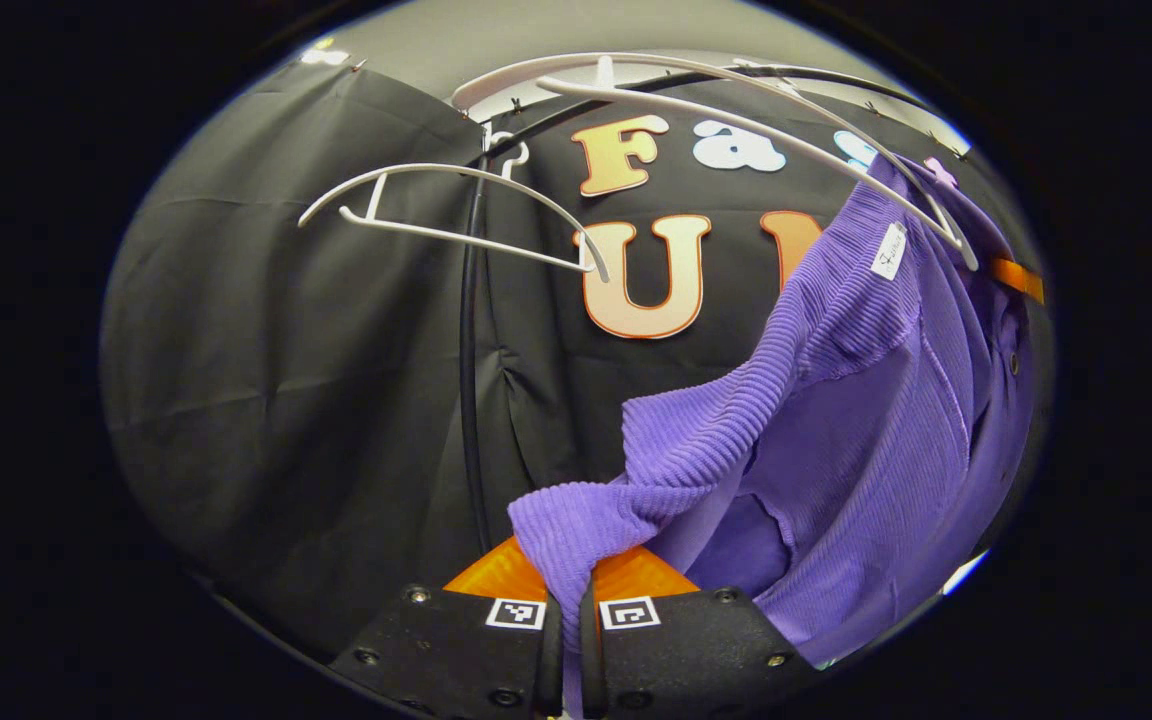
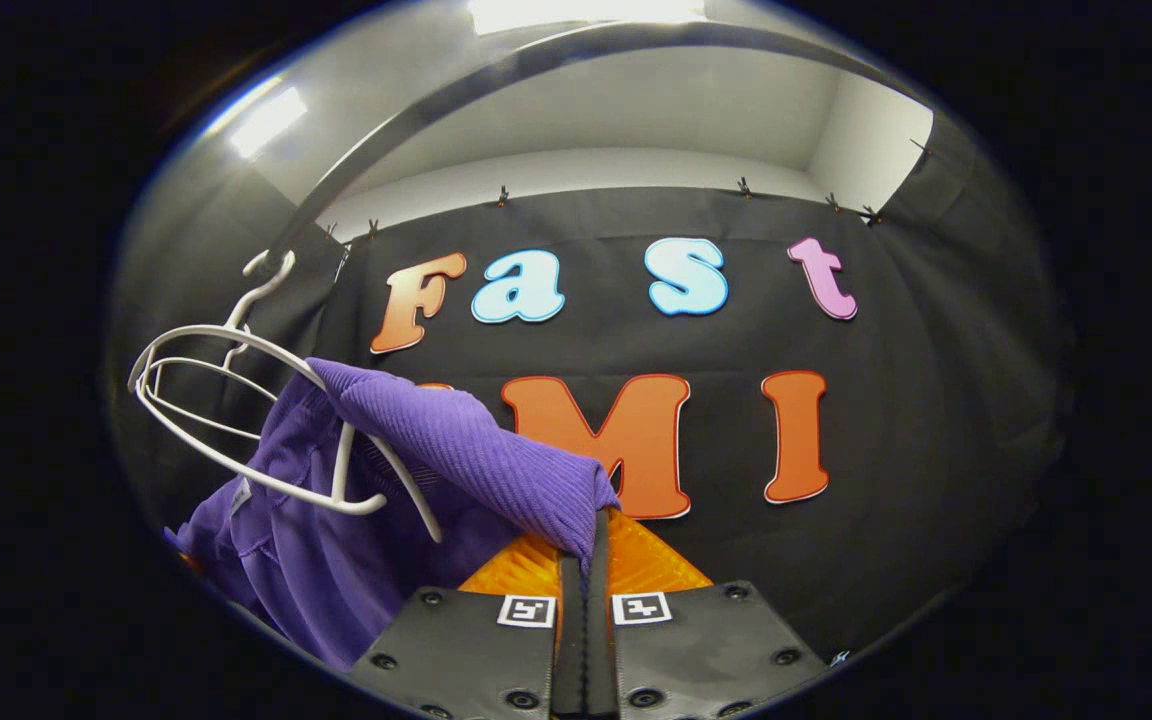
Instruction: Grasp the clothes on the hanger with both hands and then place them into the laundry hamper below.
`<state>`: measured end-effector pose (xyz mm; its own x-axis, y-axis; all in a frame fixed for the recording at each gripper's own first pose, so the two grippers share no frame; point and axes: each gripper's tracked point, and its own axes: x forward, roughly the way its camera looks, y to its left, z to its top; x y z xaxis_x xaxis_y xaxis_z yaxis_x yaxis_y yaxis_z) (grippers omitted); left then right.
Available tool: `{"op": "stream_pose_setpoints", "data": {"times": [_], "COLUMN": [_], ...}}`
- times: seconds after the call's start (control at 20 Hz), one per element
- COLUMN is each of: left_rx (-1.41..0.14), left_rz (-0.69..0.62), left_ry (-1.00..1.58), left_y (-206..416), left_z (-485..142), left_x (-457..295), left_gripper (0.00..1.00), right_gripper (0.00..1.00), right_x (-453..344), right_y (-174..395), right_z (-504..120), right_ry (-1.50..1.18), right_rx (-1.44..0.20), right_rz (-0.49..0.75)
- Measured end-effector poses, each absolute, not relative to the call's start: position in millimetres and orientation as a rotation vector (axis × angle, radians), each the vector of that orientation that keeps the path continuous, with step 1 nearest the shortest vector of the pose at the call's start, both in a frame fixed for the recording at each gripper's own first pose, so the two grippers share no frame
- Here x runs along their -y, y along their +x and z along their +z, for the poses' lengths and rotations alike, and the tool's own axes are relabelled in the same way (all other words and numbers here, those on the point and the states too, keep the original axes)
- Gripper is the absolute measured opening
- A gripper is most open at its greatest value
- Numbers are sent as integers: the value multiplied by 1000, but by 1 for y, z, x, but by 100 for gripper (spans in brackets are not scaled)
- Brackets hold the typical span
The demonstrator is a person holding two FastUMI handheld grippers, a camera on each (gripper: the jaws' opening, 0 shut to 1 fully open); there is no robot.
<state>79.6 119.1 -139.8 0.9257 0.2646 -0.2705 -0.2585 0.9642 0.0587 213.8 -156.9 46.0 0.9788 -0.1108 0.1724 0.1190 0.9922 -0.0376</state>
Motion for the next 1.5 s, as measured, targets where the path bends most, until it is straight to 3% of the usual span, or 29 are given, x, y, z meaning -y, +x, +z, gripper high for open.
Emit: {"op": "stream_pose_setpoints", "data": {"times": [0.3, 0.6, 0.85, 1.15, 1.5], "left_rx": [-352, -374, -357, -347, -516], "left_rz": [244, 234, 214, 82, -115], "left_ry": [22, -3, -8, -39, -183], "left_y": [76, 63, 59, 68, 57], "left_z": [-159, -181, -170, -156, -211], "left_x": [-104, -104, -94, -35, 66], "left_gripper": [7, 7, 7, 7, 7], "right_gripper": [7, 7, 7, 7, 7], "right_x": [193, 242, 256, 194, 83], "right_y": [247, 207, 165, 141, 119], "right_z": [-1, -59, -61, -72, -189], "right_ry": [-70, 64, 71, 77, 120], "right_rx": [22, -90, -96, -124, -371], "right_rz": [-259, -320, -329, -175, 42]}}
